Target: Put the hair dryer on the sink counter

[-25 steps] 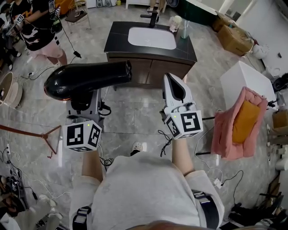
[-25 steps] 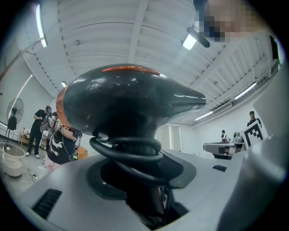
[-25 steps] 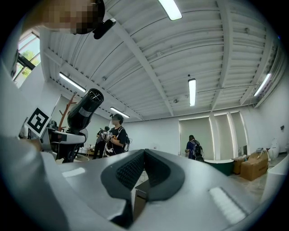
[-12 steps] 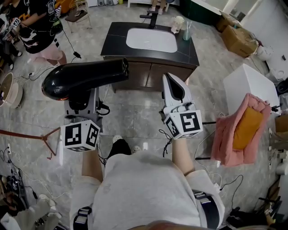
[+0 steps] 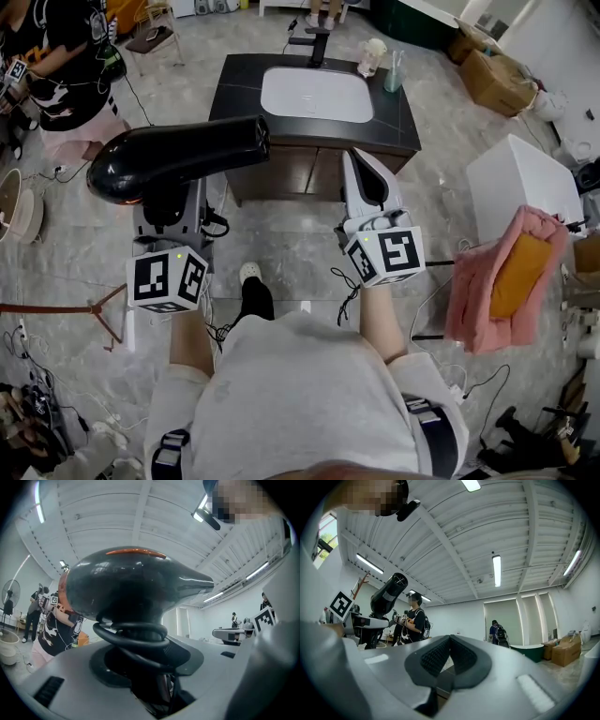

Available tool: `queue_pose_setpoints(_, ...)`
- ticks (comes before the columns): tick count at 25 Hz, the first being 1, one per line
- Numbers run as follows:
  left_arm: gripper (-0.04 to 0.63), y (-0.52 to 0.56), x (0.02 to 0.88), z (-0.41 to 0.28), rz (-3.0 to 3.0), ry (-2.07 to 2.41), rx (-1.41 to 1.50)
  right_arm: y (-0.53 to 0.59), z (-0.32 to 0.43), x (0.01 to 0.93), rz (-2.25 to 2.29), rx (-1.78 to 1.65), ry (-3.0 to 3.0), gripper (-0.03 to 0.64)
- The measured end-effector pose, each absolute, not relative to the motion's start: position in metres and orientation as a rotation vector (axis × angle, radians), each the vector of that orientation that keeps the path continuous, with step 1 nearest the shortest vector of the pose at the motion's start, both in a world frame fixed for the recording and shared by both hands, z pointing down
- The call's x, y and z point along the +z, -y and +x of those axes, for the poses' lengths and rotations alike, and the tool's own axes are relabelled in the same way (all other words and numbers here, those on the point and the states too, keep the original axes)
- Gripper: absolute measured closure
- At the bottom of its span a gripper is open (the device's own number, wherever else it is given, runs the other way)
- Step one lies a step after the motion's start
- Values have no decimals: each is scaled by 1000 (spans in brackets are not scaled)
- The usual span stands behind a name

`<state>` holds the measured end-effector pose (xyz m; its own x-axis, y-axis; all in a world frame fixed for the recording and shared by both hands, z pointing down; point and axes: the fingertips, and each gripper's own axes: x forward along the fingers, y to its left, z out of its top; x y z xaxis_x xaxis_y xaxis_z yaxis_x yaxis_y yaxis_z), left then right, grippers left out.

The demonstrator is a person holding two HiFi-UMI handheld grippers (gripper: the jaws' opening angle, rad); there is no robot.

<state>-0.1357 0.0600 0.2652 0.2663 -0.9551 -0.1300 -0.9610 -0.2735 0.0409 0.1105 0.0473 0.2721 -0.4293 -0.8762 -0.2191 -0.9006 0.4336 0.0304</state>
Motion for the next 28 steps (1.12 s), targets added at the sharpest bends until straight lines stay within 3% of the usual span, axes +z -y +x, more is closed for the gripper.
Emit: queue_pose_setpoints(28, 382, 169, 266, -213, -2638, -1696, 158, 146, 30, 266, -1730, 239, -2409, 606)
